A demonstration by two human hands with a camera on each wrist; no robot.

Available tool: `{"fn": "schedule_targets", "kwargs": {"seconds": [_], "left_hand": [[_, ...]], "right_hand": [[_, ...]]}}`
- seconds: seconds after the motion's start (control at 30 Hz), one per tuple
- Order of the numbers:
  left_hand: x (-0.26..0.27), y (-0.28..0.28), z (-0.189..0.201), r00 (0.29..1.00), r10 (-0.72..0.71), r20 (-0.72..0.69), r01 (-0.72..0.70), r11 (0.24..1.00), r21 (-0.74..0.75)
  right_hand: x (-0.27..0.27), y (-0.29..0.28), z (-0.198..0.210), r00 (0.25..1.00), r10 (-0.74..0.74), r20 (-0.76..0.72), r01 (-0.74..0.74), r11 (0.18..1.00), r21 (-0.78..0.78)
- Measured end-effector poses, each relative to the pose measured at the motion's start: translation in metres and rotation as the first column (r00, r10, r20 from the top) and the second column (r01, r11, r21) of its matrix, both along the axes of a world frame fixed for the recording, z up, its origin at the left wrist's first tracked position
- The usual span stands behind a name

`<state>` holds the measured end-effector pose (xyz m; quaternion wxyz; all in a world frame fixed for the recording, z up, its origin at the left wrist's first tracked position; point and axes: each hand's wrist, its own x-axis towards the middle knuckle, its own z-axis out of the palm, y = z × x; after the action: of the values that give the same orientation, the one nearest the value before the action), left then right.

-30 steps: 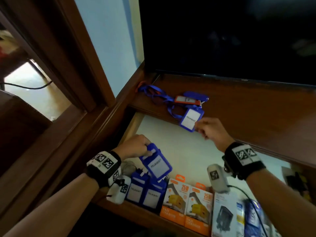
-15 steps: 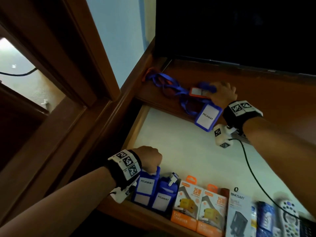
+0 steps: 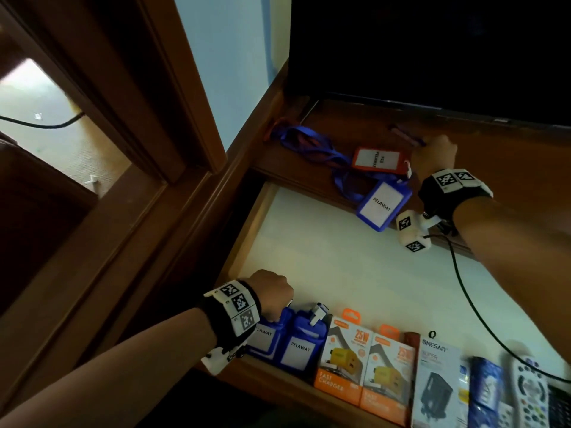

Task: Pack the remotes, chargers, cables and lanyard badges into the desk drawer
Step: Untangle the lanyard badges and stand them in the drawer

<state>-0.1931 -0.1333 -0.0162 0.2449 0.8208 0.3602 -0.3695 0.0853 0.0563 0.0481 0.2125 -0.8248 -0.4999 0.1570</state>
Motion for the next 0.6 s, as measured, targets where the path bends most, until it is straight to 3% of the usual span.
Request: {"fn": "schedule_targets", "kwargs": {"seconds": [0.17, 0.33, 0.6], "left_hand": [[-0.001, -0.005, -0.001, 1.000, 0.014, -0.002, -0.014, 0.999, 0.045], [0.011, -0.001, 0.008, 0.997, 0.055, 0.056, -0.060, 0.993, 0.101], [0.054, 0.030, 0.059, 0.927, 0.175, 0.332, -0.257, 0.940, 0.224]], "right_hand": [[0.016, -0.014, 0.035, 0.991, 0.132, 0.028, -0.134, 0.949, 0.285], [0.027, -0.031, 0.089, 0.984, 0.177, -0.032, -0.143, 0.876, 0.461], [0.044, -0.072, 0.168, 0.947, 0.259, -0.191, -0.065, 0.736, 0.674]]}}
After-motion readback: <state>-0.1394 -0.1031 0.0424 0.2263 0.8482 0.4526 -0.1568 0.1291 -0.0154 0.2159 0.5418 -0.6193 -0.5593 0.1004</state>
